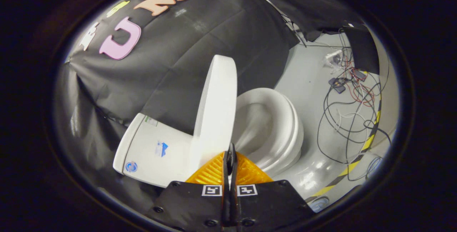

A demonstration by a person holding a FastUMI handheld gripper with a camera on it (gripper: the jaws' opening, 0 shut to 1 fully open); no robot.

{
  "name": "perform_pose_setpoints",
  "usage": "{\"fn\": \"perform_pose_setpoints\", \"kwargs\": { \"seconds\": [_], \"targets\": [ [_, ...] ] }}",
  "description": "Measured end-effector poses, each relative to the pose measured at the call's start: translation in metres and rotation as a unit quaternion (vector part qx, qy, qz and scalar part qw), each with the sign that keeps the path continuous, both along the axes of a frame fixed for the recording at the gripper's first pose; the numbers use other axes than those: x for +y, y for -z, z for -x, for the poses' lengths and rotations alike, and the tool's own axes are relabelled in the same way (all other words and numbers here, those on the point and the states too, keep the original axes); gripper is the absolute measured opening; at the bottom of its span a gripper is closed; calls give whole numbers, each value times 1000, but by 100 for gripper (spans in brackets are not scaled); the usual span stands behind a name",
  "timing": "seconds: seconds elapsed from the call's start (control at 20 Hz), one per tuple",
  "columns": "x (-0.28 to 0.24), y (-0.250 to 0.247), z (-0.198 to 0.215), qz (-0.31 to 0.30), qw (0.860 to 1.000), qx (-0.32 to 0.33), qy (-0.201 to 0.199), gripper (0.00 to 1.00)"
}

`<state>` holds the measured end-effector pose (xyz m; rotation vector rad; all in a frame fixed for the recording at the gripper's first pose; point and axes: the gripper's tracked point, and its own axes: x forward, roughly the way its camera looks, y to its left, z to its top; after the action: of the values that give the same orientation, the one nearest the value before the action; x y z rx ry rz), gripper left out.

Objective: Open the toilet lid.

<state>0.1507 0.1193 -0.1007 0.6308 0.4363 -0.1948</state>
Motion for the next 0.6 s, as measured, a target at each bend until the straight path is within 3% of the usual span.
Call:
{"fn": "perform_pose_setpoints", "kwargs": {
  "seconds": [0.35,0.6],
  "targets": [
    [13,-13,-3,37,999,4,-13,1],
    [17,-20,-3,102,994,17,-40,1]
  ]
}}
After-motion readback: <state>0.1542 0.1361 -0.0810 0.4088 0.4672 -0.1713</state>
